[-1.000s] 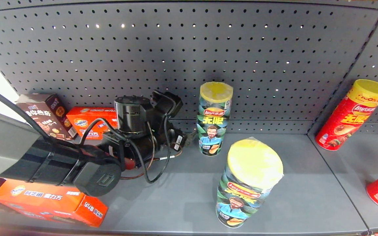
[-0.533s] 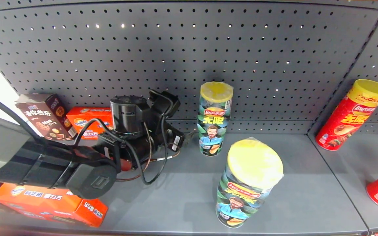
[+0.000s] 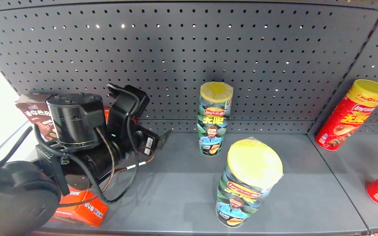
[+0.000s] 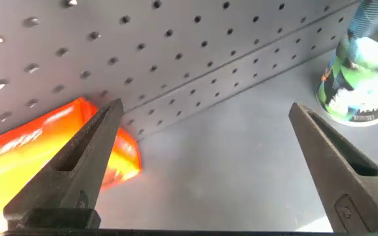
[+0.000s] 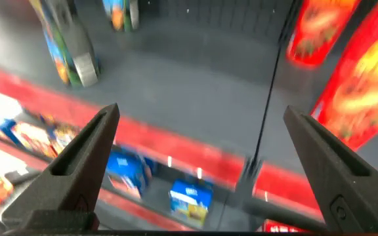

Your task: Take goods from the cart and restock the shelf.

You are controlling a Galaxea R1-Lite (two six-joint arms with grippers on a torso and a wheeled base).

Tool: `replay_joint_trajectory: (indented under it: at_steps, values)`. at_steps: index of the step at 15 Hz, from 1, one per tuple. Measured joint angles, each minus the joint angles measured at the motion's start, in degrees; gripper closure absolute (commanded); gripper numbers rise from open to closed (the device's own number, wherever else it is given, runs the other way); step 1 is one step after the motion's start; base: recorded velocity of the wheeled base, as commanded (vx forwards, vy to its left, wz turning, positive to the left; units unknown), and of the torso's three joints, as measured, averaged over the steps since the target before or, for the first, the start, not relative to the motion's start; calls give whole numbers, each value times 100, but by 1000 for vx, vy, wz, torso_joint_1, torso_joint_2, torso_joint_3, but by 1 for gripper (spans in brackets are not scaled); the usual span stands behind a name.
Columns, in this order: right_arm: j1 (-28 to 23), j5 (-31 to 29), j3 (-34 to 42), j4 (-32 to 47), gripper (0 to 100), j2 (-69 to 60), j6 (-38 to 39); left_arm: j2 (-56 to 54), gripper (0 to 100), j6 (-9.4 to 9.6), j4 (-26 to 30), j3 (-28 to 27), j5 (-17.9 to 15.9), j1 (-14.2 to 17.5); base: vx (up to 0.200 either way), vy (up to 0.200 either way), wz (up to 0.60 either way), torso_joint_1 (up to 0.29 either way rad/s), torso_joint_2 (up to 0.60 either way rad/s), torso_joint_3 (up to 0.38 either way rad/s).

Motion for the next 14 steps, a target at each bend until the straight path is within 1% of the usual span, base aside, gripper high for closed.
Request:
replay_joint_trajectory:
  at_steps: [3,5,7,8,11,14]
  values:
    - [179,249,-985,-9,0,1504,-9,-221,0,-9,-17,99,85,-12,0,0,0,0,0,0]
    - [478,391,-1335,-17,0,2339,-30,-345,0,-33,-23,178,82,-17,0,0,0,0,0,0]
    - [1035,422,-1467,-94,0,2910,-20,-527,0,-61,-85,394,51,-11,0,0,0,0,0,0]
    - [1214,424,-1488,-194,0,3155,-22,-629,0,-66,-140,560,16,2,0,0,0,0,0,0]
    - [1484,433,-1473,-640,0,3830,-41,-912,0,-66,-201,947,-66,79,0,0,0,0,0,0]
    - [1822,435,-1420,-864,0,4424,-48,-1067,0,-66,-204,1028,-66,160,0,0,0,0,0,0]
